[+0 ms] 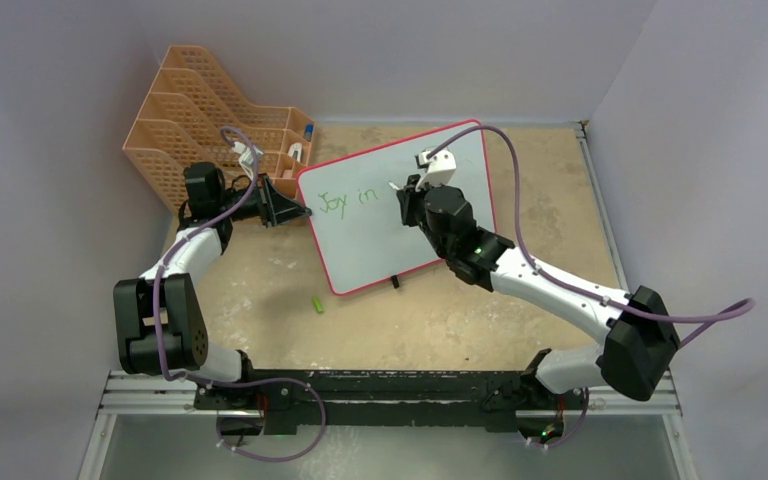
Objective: Write a sentence on the whiteboard
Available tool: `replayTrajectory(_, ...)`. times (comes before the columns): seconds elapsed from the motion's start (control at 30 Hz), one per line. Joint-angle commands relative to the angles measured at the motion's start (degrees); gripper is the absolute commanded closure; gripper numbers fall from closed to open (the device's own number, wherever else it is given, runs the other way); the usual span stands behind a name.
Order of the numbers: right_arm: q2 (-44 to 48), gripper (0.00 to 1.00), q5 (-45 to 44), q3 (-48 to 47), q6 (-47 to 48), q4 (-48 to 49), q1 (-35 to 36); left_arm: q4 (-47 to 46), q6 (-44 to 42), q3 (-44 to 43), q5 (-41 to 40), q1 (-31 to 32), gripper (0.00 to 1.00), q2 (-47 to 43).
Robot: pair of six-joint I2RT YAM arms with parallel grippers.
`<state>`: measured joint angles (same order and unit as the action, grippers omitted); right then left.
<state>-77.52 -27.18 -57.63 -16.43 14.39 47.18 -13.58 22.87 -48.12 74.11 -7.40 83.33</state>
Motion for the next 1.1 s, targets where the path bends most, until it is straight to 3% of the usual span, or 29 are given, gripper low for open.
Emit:
replayTrajectory(0.0, -0.9, 1.0, 1.8, -2.0, 0.4, 2.9, -0.3, 0.2, -1.5, -1.5, 0.7, 0.8, 1.0, -1.3)
replayTrajectory(1.07, 0.3, 1.0, 3.2, -0.6, 0.2, -2.5, -0.3, 0.2, -1.5, -1.6, 0.3, 0.7, 1.0, -1.3)
